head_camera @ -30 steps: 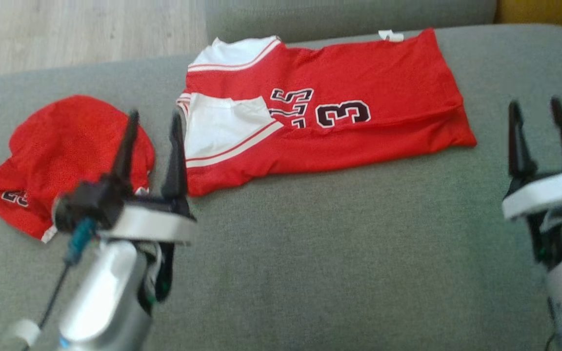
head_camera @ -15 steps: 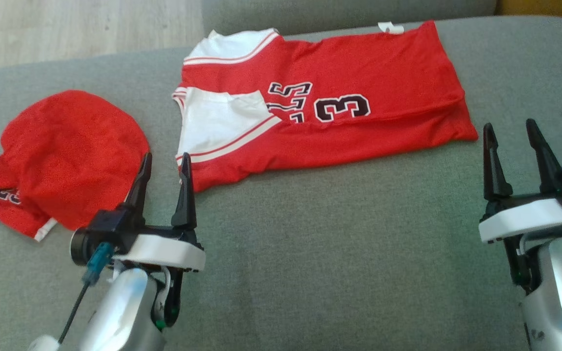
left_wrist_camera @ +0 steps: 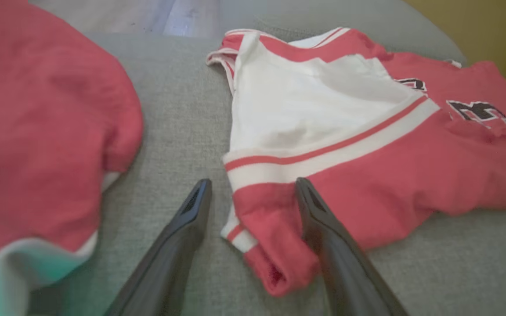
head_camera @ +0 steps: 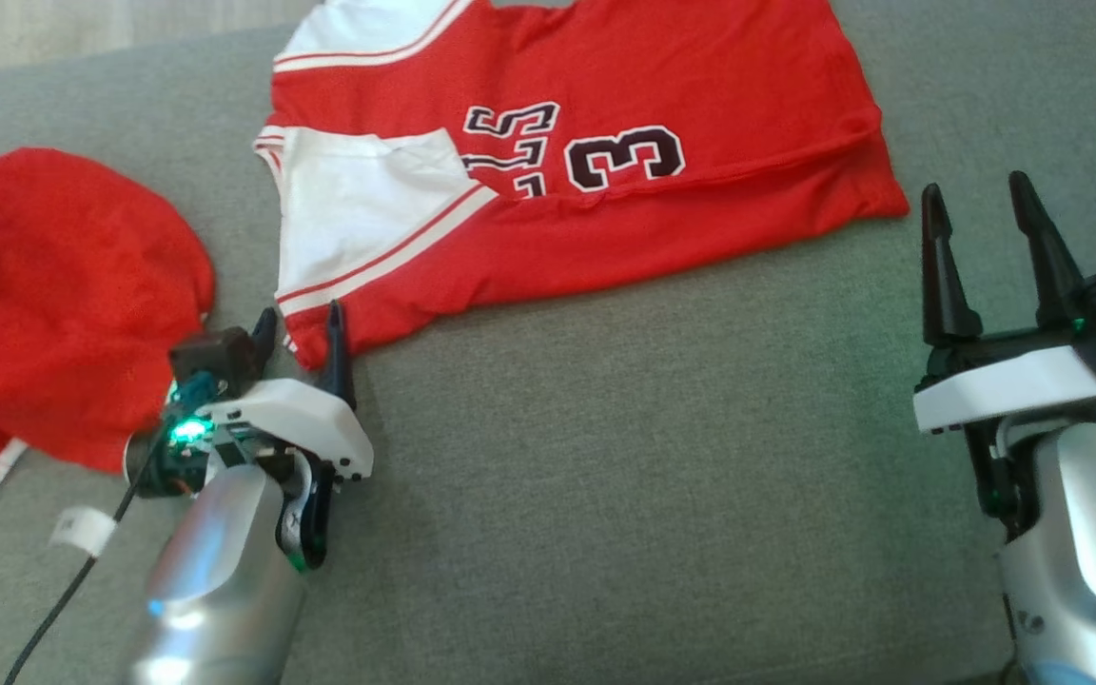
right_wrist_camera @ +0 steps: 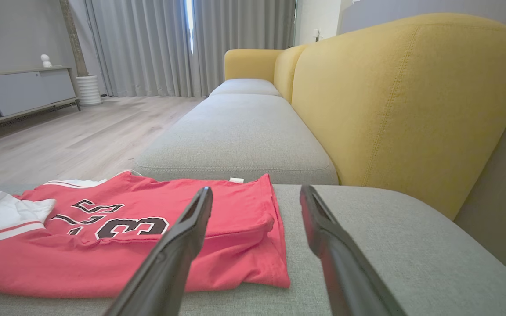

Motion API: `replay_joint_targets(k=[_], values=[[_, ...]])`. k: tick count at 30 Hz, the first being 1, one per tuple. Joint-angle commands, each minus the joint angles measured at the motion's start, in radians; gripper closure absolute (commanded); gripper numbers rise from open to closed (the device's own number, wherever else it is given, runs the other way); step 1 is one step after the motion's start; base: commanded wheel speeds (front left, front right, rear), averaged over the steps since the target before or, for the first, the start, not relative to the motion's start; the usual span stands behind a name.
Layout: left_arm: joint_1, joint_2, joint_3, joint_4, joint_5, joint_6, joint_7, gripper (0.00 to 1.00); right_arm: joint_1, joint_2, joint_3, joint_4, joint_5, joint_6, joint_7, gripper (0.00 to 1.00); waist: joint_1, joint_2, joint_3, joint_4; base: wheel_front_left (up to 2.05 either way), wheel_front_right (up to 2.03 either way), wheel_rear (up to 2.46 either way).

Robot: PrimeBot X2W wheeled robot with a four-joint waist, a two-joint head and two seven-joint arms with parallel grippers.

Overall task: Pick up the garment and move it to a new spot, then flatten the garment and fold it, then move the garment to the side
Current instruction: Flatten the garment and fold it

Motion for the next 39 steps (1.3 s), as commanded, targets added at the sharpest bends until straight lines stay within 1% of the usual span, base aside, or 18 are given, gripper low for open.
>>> replay_joint_targets(k=[1, 6, 8, 11, 12, 13, 14, 17, 19, 23, 29, 33, 34, 39], values=[[-0.039, 0.019, 0.024, -0.005, 0.0, 0.009, 0.01, 0.0, -0.031, 0.003, 0.02, -0.035, -0.006, -0.001, 0.002, 0.0, -0.0002, -0.0001, 0.01, -0.01, 0.0, 0.0, 0.0], [-0.069, 0.028, 0.014, 0.079, 0.003, 0.027, 0.071, 0.0, -0.055, 0.012, 0.021, -0.044, -0.005, -0.001, -0.004, 0.0, -0.0002, -0.0001, 0.029, -0.028, 0.0, 0.0, 0.0], [-0.078, 0.033, -0.001, 0.108, 0.01, 0.02, 0.101, 0.0, -0.062, 0.014, 0.02, -0.048, -0.006, -0.001, -0.006, 0.0, -0.0002, -0.0001, 0.035, -0.033, 0.0, 0.0, 0.0], [-0.087, 0.038, -0.032, 0.148, 0.021, -0.004, 0.159, 0.0, -0.069, 0.015, 0.017, -0.052, -0.007, -0.001, -0.008, 0.0, -0.0002, -0.0001, 0.04, -0.036, 0.0, 0.0, 0.0], [-0.09, 0.04, -0.043, 0.159, 0.026, -0.012, 0.179, 0.24, -0.071, 0.015, 0.016, -0.053, -0.007, -0.001, -0.008, 0.0, -0.0002, -0.0001, 0.041, -0.036, 0.0, 0.0, 0.0], [-0.092, 0.042, -0.053, 0.167, 0.03, -0.021, 0.194, 0.59, -0.073, 0.015, 0.015, -0.053, -0.008, -0.001, -0.008, 0.0, -0.0002, -0.0001, 0.041, -0.036, 0.0, 0.0, 0.0], [-0.093, 0.043, -0.06, 0.172, 0.032, -0.029, 0.202, 1.0, -0.075, 0.014, 0.013, -0.053, -0.008, -0.001, -0.007, 0.0, -0.0002, -0.0001, 0.041, -0.035, 0.0, 0.0, 0.0], [-0.097, 0.045, -0.068, 0.172, 0.036, -0.036, 0.198, 1.0, -0.079, 0.01, 0.009, -0.051, -0.011, -0.001, -0.005, 0.0, -0.0002, -0.0001, 0.04, -0.031, 0.0, 0.0, 0.0], [-0.102, 0.046, -0.07, 0.163, 0.039, -0.035, 0.172, 1.0, -0.085, 0.004, 0.005, -0.044, -0.016, -0.001, 0.002, 0.0, -0.0002, -0.0001, 0.036, -0.023, 0.0, 0.0, 0.0], [-0.118, 0.043, -0.065, 0.119, 0.046, -0.021, 0.068, 1.0, -0.103, -0.006, -0.007, -0.011, -0.035, -0.001, 0.046, 0.0, -0.0002, -0.0001, 0.026, -0.003, 0.0, 0.0, 0.0], [-0.144, 0.035, -0.065, 0.03, 0.067, -0.001, -0.105, 1.0, -0.158, -0.01, -0.029, 0.078, -0.063, -0.001, 0.151, 0.0, -0.0002, -0.0001, 0.017, 0.029, 0.0, 0.0, 0.0], [-0.154, 0.027, -0.079, -0.025, 0.084, 0.005, -0.152, 1.0, -0.21, -0.002, -0.05, 0.174, -0.079, -0.001, 0.237, 0.0, -0.0002, -0.0001, 0.017, 0.049, 0.0, 0.0, 0.0], [-0.153, 0.023, -0.087, -0.043, 0.088, 0.004, -0.158, 1.0, -0.241, 0.004, -0.068, 0.231, -0.086, -0.001, 0.276, 0.0, -0.0002, -0.0001, 0.021, 0.059, 0.0, 0.0, 0.0], [-0.15, 0.011, -0.122, -0.074, 0.099, -0.006, -0.154, 1.0, -0.325, 0.013, -0.151, 0.379, -0.168, -0.001, 0.347, 0.0, -0.0002, -0.0001, 0.033, 0.083, 0.0, 0.0, 0.0]])
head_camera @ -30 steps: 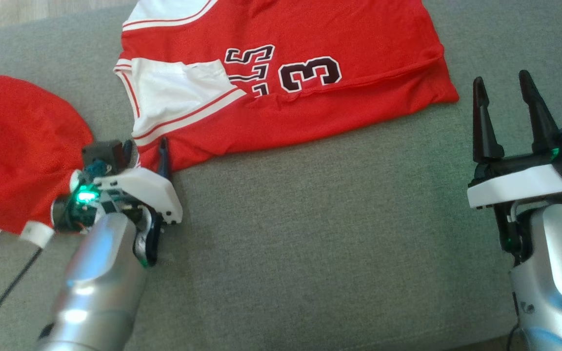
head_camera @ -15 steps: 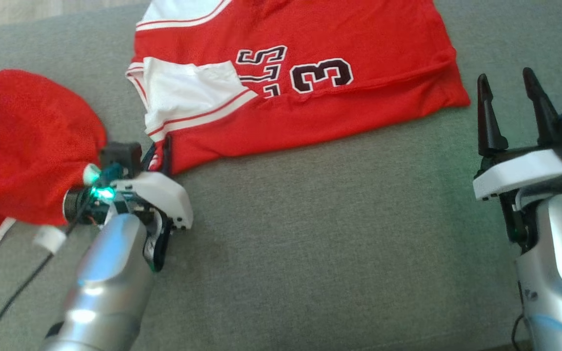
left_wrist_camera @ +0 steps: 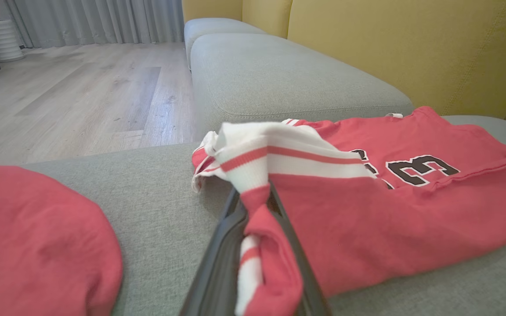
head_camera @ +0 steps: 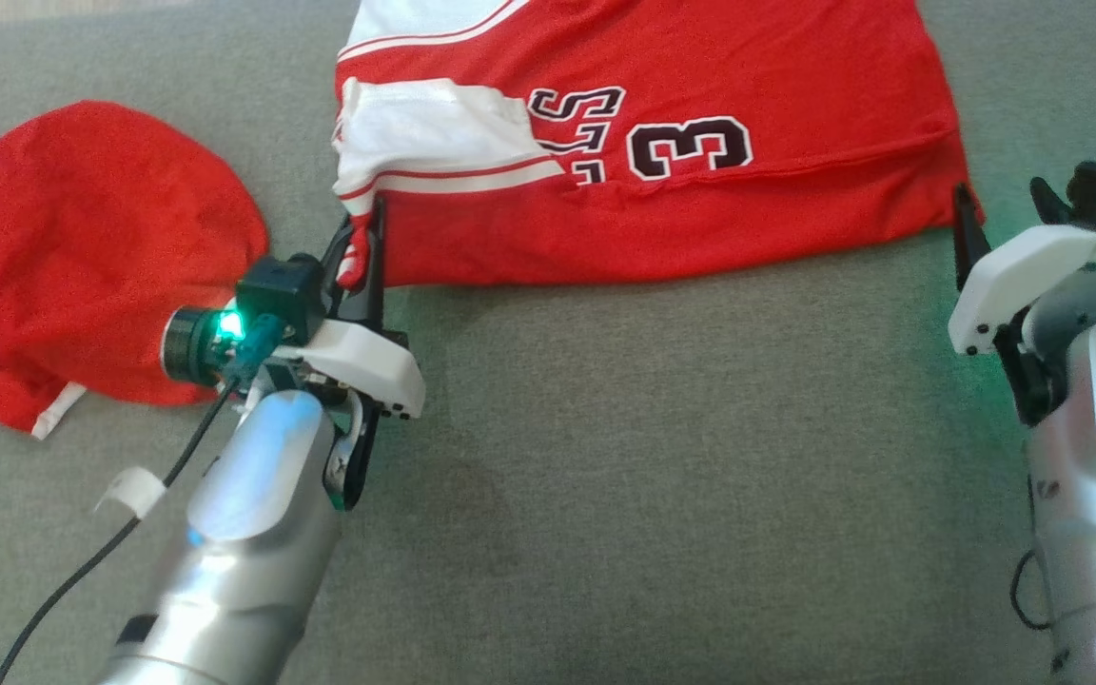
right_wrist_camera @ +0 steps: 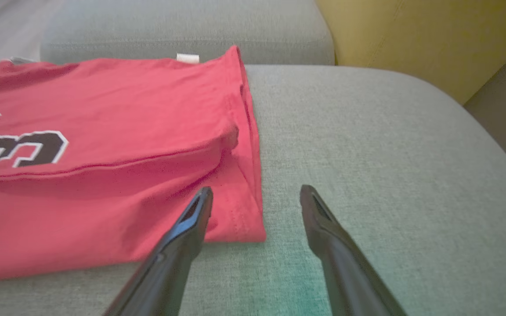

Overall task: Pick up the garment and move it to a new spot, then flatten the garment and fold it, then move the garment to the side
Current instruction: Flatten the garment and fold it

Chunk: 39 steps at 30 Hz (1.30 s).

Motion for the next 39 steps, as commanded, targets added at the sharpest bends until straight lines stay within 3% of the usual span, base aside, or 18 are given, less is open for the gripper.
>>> replay_joint_targets(k=[1, 6, 11, 12, 13, 14, 26, 39], values=[[-0.029, 0.016, 0.018, -0.036, 0.008, -0.004, -0.007, 1.0, -0.05, 0.008, 0.001, -0.005, -0.026, -0.001, 0.009, 0.0, -0.0001, 0.0, 0.008, 0.01, 0.0, 0.0, 0.0], [-0.033, 0.006, -0.007, -0.07, 0.014, -0.006, -0.007, 1.0, -0.116, 0.009, -0.083, 0.111, -0.13, -0.001, 0.057, 0.0, -0.0001, 0.0, 0.029, 0.035, 0.0, 0.0, 0.0], [-0.041, 0.001, -0.023, -0.106, 0.014, -0.004, -0.006, 1.0, -0.17, -0.017, -0.1, 0.225, -0.238, -0.001, 0.107, 0.0, -0.0001, 0.0, 0.055, 0.064, 0.0, 0.0, 0.0], [-0.041, 0.002, -0.023, -0.109, 0.014, -0.004, -0.005, 1.0, -0.177, -0.021, -0.096, 0.247, -0.245, -0.001, 0.119, 0.05, -0.0001, 0.0, 0.058, 0.068, 0.0, 0.0, 0.0], [-0.041, 0.003, -0.024, -0.11, 0.013, -0.002, -0.005, 1.0, -0.185, -0.024, -0.088, 0.268, -0.247, -0.001, 0.126, 0.67, -0.0001, 0.0, 0.058, 0.071, 0.0, 0.0, 0.0], [-0.04, 0.005, -0.024, -0.111, 0.012, -0.001, -0.004, 1.0, -0.192, -0.028, -0.08, 0.284, -0.247, -0.001, 0.124, 1.0, -0.0001, 0.0, 0.058, 0.074, 0.0, 0.0, 0.0], [-0.012, 0.034, -0.02, -0.086, -0.004, 0.009, 0.007, 1.0, -0.226, -0.095, -0.008, 0.404, -0.196, -0.001, 0.05, 1.0, -0.0001, 0.0, 0.003, 0.053, 0.0, 0.0, 0.0], [0.078, 0.065, -0.034, -0.037, -0.033, 0.007, 0.068, 1.0, -0.23, -0.146, 0.18, 0.535, -0.05, -0.001, 0.057, 1.0, -0.0001, 0.0, -0.146, 0.01, 0.0, 0.0, 0.0]])
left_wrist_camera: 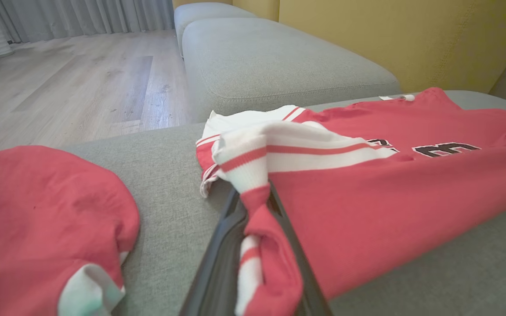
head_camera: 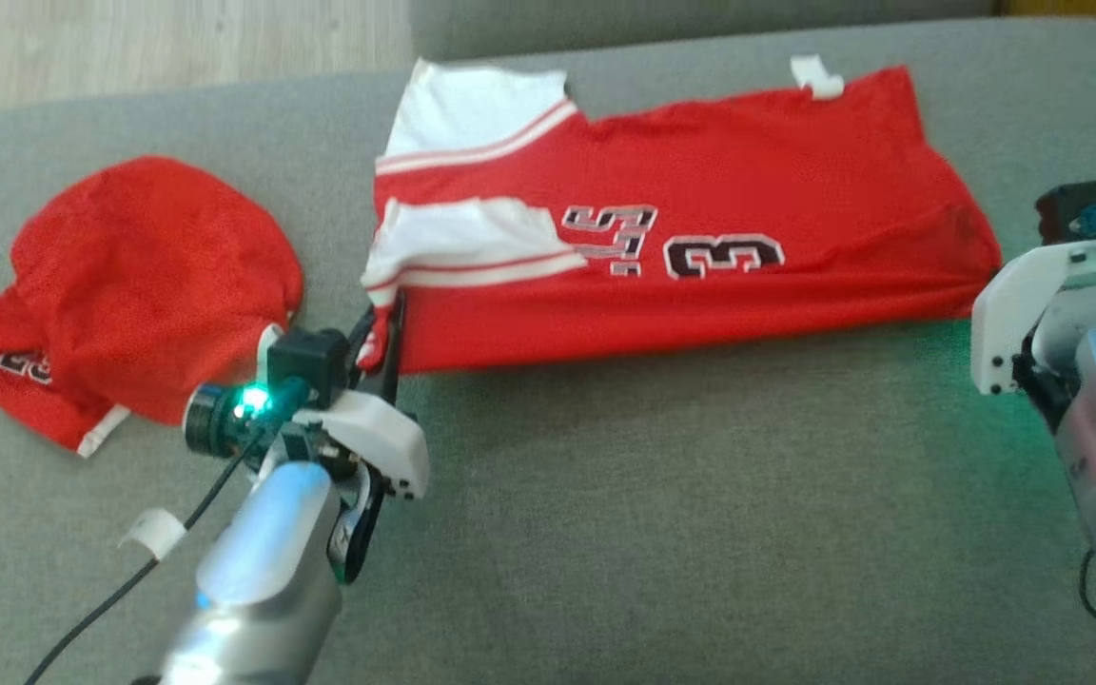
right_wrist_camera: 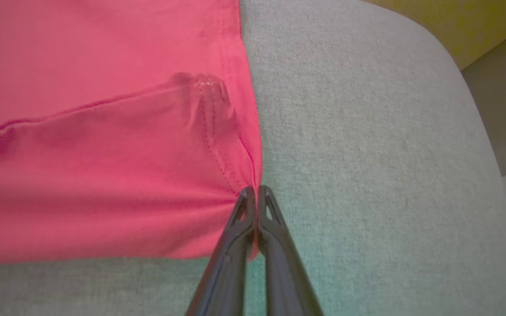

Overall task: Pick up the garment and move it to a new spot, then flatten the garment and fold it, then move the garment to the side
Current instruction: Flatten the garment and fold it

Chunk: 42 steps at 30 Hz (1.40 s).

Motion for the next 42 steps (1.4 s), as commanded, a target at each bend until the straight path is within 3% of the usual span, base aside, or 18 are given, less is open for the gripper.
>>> replay_joint_targets(k=[1, 13, 25, 26, 27, 28, 29, 30, 31, 39, 42], values=[[-0.011, 0.039, 0.031, -0.02, -0.013, 0.004, 0.009, 1.0, 0.005, -0.019, 0.038, -0.013, 0.022, -0.001, 0.01, 1.0, 0.0001, 0.0, -0.04, -0.008, 0.0, 0.0, 0.0], [0.126, 0.063, 0.001, -0.067, -0.059, -0.011, 0.146, 1.0, 0.118, -0.06, 0.251, -0.002, 0.252, -0.001, 0.148, 1.0, 0.0001, 0.0, -0.179, -0.006, 0.0, 0.0, 0.0], [0.238, 0.107, -0.027, -0.23, -0.087, 0.007, 0.293, 1.0, 0.282, -0.183, 0.433, -0.274, 0.542, -0.001, 0.309, 1.0, 0.0001, 0.0, -0.194, -0.01, 0.0, 0.0, 0.0], [0.241, 0.11, -0.027, -0.24, -0.085, 0.012, 0.293, 0.89, 0.293, -0.194, 0.438, -0.299, 0.56, -0.001, 0.313, 1.0, 0.0001, 0.0, -0.192, -0.011, 0.0, 0.0, 0.0], [0.241, 0.11, -0.027, -0.24, -0.085, 0.012, 0.293, 0.89, 0.293, -0.194, 0.438, -0.299, 0.56, -0.001, 0.313, 1.0, 0.0001, 0.0, -0.192, -0.011, 0.0, 0.0, 0.0], [0.244, 0.112, -0.027, -0.248, -0.084, 0.017, 0.293, 0.66, 0.302, -0.203, 0.44, -0.323, 0.576, -0.001, 0.314, 1.0, 0.0001, 0.0, -0.189, -0.013, 0.0, 0.0, 0.0], [0.246, 0.113, -0.026, -0.254, -0.084, 0.021, 0.292, 0.58, 0.31, -0.211, 0.439, -0.343, 0.589, -0.001, 0.313, 1.0, 0.0001, 0.0, -0.187, -0.015, 0.0, 0.0, 0.0], [0.247, 0.116, -0.026, -0.26, -0.082, 0.025, 0.29, 0.5, 0.317, -0.218, 0.436, -0.363, 0.599, -0.001, 0.306, 0.93, 0.0001, 0.0, -0.183, -0.017, 0.0, 0.0, 0.0], [0.247, 0.118, -0.026, -0.265, -0.08, 0.029, 0.285, 0.0, 0.323, -0.225, 0.432, -0.381, 0.607, -0.001, 0.298, 0.0, 0.0001, 0.0, -0.18, -0.019, 0.0, 0.0, 0.0], [0.228, 0.14, 0.005, -0.301, -0.072, 0.059, 0.224, 0.0, 0.343, -0.237, 0.372, -0.491, 0.648, -0.001, 0.257, 0.0, 0.0001, 0.0, -0.142, -0.038, 0.0, 0.0, 0.0], [0.2, 0.152, 0.039, -0.334, -0.068, 0.076, 0.154, 0.0, 0.326, -0.235, 0.333, -0.56, 0.629, -0.001, 0.18, 0.0, 0.0001, 0.0, -0.12, -0.048, 0.0, 0.0, 0.0]])
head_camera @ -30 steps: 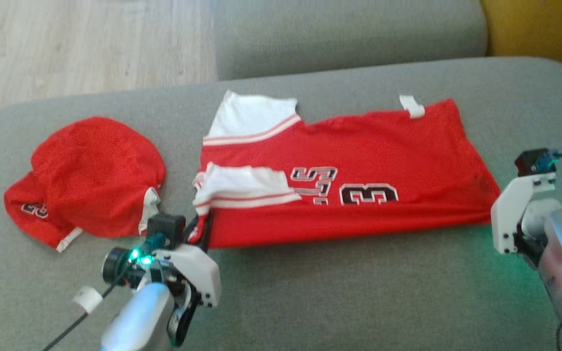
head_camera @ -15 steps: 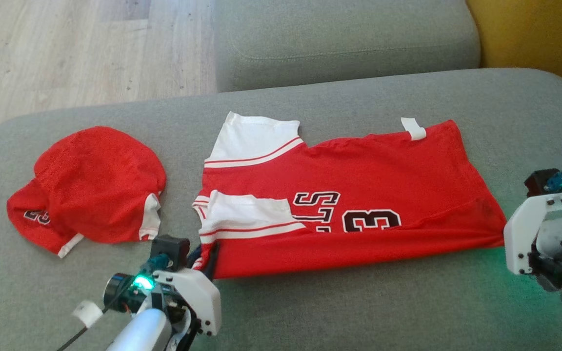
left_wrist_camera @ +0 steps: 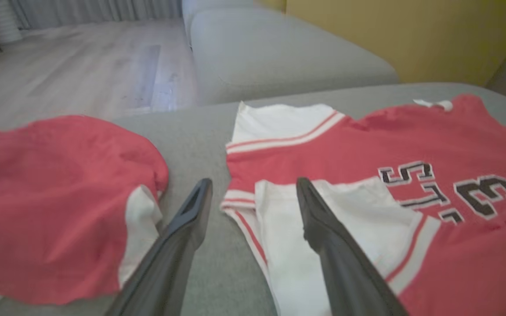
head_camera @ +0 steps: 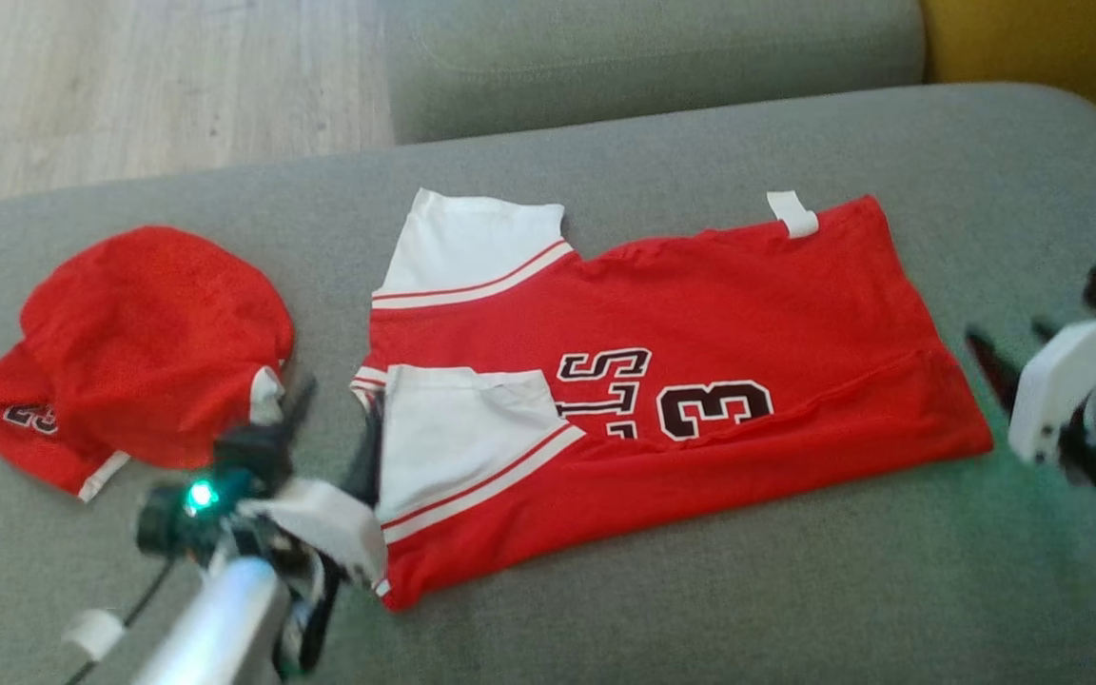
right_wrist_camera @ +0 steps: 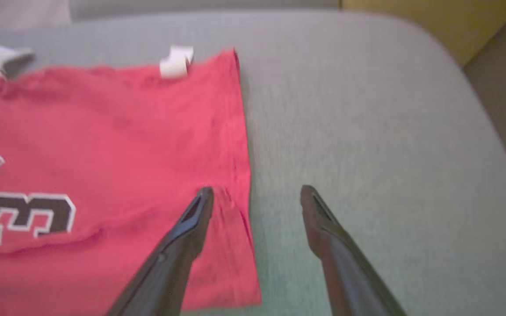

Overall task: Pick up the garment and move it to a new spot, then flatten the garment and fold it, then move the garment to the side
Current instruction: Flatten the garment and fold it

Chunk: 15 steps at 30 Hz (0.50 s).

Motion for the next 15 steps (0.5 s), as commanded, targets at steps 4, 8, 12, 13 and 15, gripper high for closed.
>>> replay_joint_targets(k=[4, 8, 12, 13, 15], values=[[-0.13, 0.037, 0.105, -0.106, -0.003, -0.007, -0.15, 0.0, -0.059, 0.006, -0.078, -0.153, -0.068, -0.001, -0.214, 0.0, 0.0, -0.0001, 0.06, -0.026, 0.0, 0.0, 0.0], [-0.213, 0.061, 0.127, -0.132, -0.008, -0.051, -0.198, 0.0, -0.072, 0.046, -0.125, -0.233, -0.147, -0.001, -0.356, 0.0, 0.0, -0.0001, 0.128, -0.047, 0.0, 0.0, 0.0], [-0.333, 0.104, 0.119, -0.097, -0.005, -0.115, -0.148, 0.0, -0.102, 0.096, -0.172, -0.288, -0.213, -0.001, -0.439, 0.0, 0.0, -0.0001, 0.201, -0.075, 0.0, 0.0, 0.0], [-0.368, 0.118, 0.114, -0.079, -0.004, -0.137, -0.126, 0.0, -0.112, 0.11, -0.185, -0.299, -0.226, -0.001, -0.451, 0.0, 0.0, -0.0001, 0.218, -0.083, 0.0, 0.0, 0.0], [-0.441, 0.148, 0.104, -0.035, -0.006, -0.175, -0.073, 0.0, -0.132, 0.136, -0.198, -0.319, -0.25, -0.001, -0.461, 0.0, 0.0, -0.0001, 0.255, -0.103, 0.0, 0.0, 0.0]])
